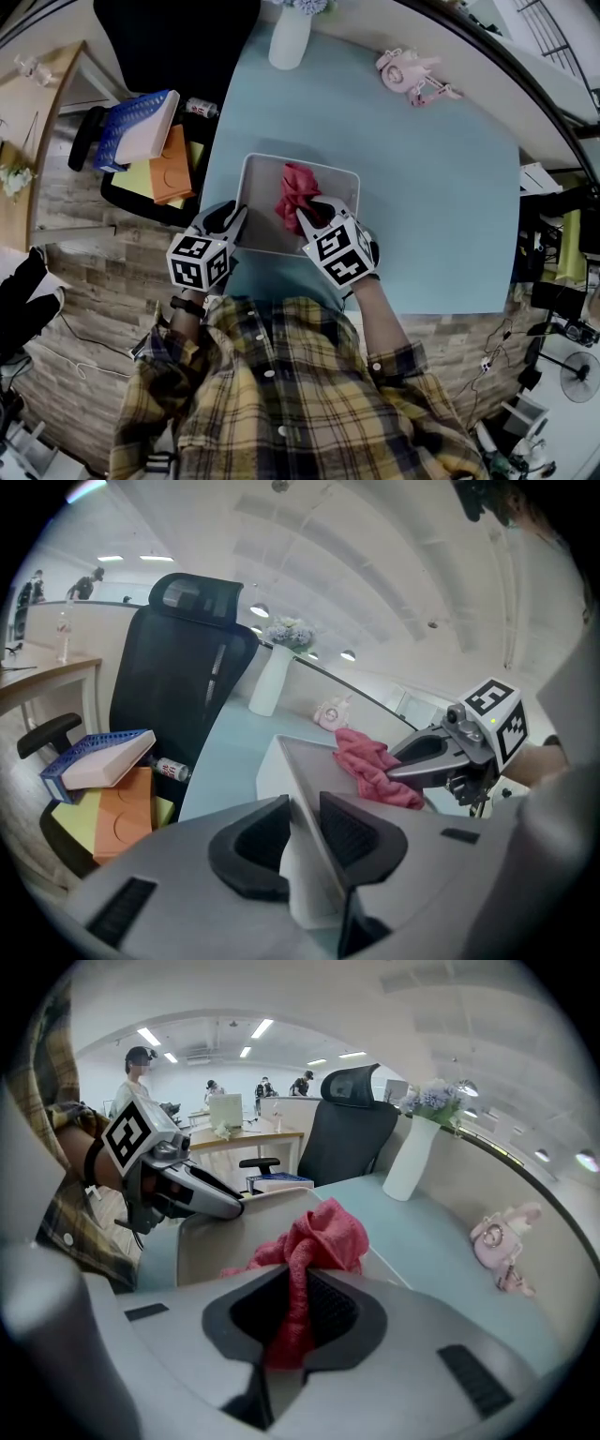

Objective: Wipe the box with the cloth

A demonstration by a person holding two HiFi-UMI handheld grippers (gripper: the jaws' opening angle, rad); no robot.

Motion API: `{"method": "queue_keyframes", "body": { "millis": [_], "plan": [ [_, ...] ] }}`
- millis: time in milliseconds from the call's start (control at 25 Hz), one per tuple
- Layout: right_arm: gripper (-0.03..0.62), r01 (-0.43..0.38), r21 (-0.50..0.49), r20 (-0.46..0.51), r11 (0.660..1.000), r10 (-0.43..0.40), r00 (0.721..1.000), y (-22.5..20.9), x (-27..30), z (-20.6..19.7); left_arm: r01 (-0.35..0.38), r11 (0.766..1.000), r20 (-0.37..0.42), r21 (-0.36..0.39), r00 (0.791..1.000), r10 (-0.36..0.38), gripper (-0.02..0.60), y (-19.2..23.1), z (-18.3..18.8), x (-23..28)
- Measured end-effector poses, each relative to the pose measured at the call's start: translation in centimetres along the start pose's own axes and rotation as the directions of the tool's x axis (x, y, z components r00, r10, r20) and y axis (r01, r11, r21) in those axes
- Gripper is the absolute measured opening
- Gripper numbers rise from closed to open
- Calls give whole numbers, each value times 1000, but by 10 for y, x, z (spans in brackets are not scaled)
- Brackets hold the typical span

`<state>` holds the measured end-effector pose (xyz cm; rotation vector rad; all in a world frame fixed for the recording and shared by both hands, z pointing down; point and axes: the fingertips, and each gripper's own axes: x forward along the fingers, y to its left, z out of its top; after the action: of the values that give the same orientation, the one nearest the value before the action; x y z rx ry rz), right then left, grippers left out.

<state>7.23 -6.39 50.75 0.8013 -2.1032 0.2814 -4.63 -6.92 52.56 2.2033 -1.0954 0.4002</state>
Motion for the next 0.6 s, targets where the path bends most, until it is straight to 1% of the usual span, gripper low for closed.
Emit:
{"method": "queue_keyframes", "body": {
  "millis": [120, 320, 480, 600],
  "plan": [
    [54, 32, 4, 0, 999, -32, 999, -5, -8, -6, 1, 1000, -1, 2, 1000, -1, 98, -1, 0, 0],
    [54, 83, 86, 1, 993, -83, 997, -23, -23, -27, 5, 1000, 0, 3, 1000, -5, 98, -1, 1, 0],
    [54, 144, 152, -21, 978, -142, 990, -42, -34, -53, 5, 1000, 3, 4, 1000, -5, 98, 0, -1, 0],
    [54, 179, 180, -25, 967, -177, 984, -54, -40, -65, 6, 1000, 1, 4, 1000, -6, 98, 1, -2, 1]
  ]
}}
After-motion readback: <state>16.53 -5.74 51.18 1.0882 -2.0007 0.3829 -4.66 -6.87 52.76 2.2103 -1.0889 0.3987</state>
